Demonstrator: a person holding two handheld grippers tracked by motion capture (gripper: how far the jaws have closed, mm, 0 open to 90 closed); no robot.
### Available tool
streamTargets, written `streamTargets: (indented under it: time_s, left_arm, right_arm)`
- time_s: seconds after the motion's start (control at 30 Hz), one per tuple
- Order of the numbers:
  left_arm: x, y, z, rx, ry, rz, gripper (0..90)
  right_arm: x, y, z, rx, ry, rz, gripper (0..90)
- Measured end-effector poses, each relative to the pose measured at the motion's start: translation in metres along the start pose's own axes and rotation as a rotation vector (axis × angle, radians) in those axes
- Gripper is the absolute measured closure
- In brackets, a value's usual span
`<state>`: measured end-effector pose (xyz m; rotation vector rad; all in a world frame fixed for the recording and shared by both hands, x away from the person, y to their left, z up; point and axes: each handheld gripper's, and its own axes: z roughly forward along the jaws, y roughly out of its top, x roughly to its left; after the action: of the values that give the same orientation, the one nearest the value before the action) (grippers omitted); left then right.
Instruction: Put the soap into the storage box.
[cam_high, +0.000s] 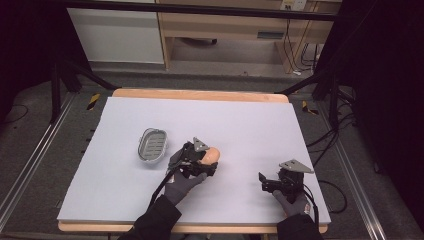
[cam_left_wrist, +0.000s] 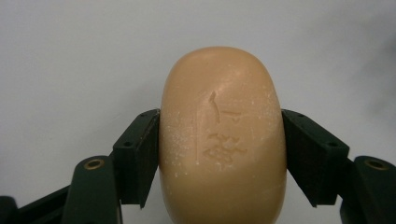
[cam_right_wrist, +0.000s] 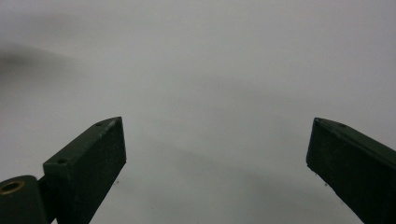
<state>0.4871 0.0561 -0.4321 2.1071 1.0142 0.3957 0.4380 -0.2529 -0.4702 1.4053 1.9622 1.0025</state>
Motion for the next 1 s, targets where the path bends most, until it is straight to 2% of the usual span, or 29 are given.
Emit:
streamTargets:
  time_s: [0.63, 1.0]
  left_arm:
    - [0.023, -0.008, -0.041, -0.044, 0.037, -0.017, 31.9]
    - [0.042, -0.018, -0.061, -0.057, 0.068, -0.045, 31.9]
  right_arm:
    - [0.001, 0.0, 0.0, 0.003, -0.002, -0.001, 5.1]
    - [0.001, 0.0, 0.001, 0.004, -0.004, 0.0, 5.1]
